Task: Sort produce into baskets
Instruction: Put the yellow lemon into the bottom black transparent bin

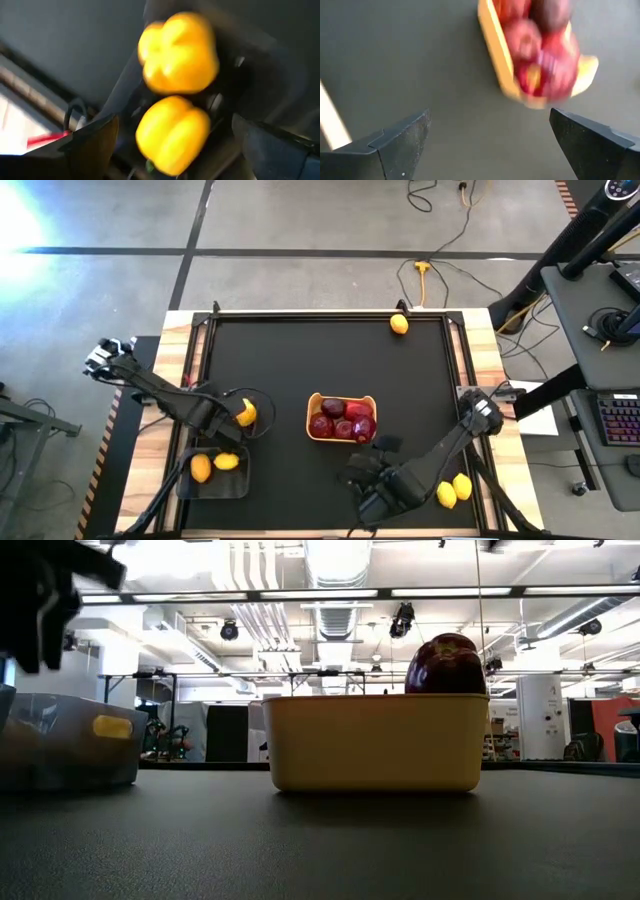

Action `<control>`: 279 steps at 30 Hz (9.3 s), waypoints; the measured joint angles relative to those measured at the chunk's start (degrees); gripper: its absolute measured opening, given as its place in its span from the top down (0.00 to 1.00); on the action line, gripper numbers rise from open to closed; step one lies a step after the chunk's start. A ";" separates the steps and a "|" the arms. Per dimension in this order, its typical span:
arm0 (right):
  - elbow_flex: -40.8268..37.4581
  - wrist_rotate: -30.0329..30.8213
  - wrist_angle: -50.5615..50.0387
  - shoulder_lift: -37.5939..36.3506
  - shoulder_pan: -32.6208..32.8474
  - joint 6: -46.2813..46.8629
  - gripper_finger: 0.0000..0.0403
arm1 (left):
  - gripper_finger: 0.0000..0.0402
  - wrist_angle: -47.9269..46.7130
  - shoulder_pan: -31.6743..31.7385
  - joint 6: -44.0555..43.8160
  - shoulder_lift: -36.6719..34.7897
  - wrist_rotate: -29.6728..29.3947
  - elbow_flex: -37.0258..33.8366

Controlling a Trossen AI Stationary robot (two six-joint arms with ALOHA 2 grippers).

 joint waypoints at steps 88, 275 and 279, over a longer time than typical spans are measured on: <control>-37.57 15.47 82.94 3.92 -0.60 -25.66 0.46 | 0.07 81.60 -23.98 26.52 22.54 -26.33 -6.88; -47.05 7.27 59.31 -13.71 5.88 3.14 0.37 | 0.30 77.95 -22.94 26.50 19.22 -28.02 -3.04; -46.81 7.61 68.68 -8.63 2.11 -5.99 0.37 | 0.30 82.37 -21.12 26.50 19.22 -28.13 -6.64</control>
